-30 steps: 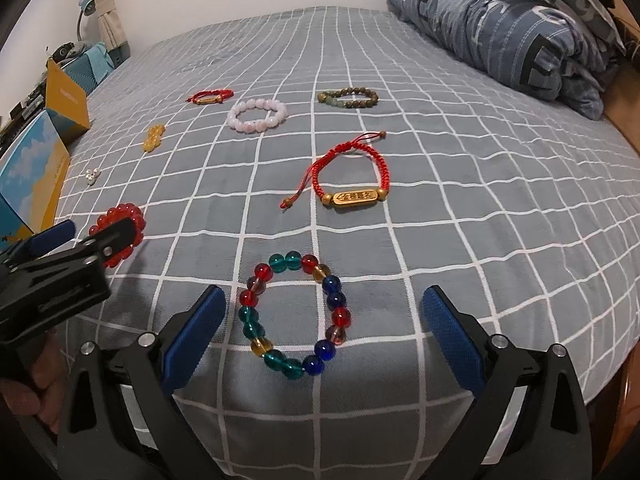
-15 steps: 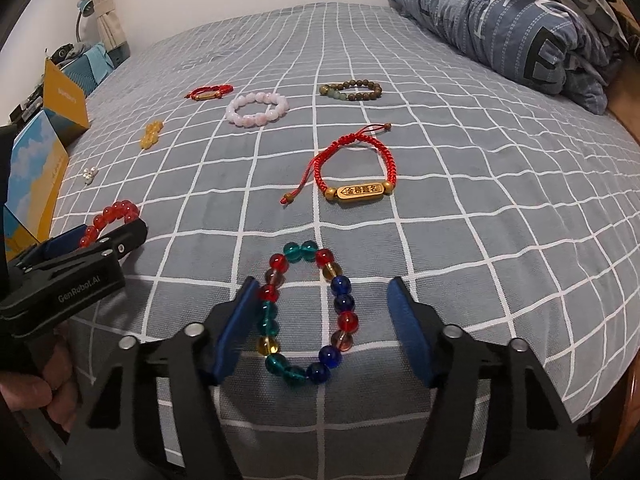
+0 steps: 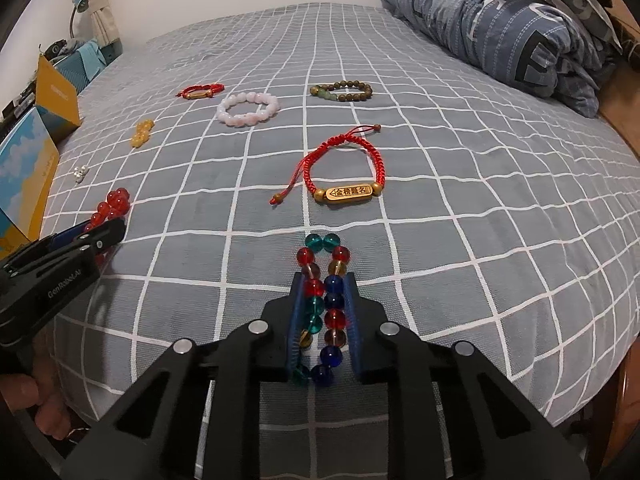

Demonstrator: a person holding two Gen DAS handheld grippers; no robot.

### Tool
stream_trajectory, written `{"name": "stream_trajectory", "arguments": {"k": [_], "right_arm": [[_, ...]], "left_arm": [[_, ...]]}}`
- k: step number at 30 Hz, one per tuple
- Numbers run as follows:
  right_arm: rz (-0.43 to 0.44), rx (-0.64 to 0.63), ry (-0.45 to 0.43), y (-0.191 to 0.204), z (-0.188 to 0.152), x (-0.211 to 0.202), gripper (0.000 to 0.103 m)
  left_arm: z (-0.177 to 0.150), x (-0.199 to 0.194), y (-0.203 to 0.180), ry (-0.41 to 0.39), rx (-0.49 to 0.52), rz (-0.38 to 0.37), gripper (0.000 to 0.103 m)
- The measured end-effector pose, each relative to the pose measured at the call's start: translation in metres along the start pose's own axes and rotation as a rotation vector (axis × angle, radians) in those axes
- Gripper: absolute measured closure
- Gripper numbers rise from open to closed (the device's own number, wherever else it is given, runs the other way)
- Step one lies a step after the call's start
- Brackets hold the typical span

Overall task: Organize jewelry
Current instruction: 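Grasp the red bead bracelet with the left tool while the right tool grasps the multicolour bracelet, then carry both held bracelets over the open white box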

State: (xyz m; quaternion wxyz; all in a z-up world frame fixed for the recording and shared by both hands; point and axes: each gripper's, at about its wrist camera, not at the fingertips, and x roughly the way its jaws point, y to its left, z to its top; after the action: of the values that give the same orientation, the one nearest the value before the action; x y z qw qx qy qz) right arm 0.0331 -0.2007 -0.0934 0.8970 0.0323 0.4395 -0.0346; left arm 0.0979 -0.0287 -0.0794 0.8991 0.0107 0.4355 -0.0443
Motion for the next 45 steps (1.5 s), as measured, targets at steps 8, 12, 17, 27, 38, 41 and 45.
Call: {"name": "stream_trajectory", "arguments": {"k": [8, 12, 17, 27, 38, 41, 45], "right_arm": [[0.005, 0.012, -0.021, -0.003, 0.001, -0.005, 0.085], [0.001, 0.012, -0.037, -0.003, 0.001, -0.008, 0.093], [-0.002, 0.018, -0.057, -0.006, 0.002, -0.013, 0.094], [0.007, 0.019, -0.092, -0.005, 0.003, -0.024, 0.094], [-0.005, -0.013, -0.139, 0.006, 0.007, -0.04, 0.094], [-0.005, -0.002, -0.139, 0.005, 0.01, -0.044, 0.094], [0.029, 0.014, -0.116, 0.005, 0.015, -0.048, 0.094]], "left_arm": [[0.001, -0.012, 0.003, -0.019, -0.007, -0.016, 0.09], [-0.001, -0.014, 0.0, -0.026, 0.003, -0.007, 0.09], [0.0, -0.021, 0.002, -0.039, -0.003, -0.016, 0.09], [-0.001, -0.037, 0.004, -0.065, -0.004, -0.025, 0.09], [-0.004, -0.057, 0.005, -0.079, -0.015, -0.031, 0.09], [-0.003, -0.058, 0.003, -0.067, -0.013, -0.038, 0.09], [-0.001, -0.062, 0.007, -0.064, -0.03, -0.049, 0.09]]}}
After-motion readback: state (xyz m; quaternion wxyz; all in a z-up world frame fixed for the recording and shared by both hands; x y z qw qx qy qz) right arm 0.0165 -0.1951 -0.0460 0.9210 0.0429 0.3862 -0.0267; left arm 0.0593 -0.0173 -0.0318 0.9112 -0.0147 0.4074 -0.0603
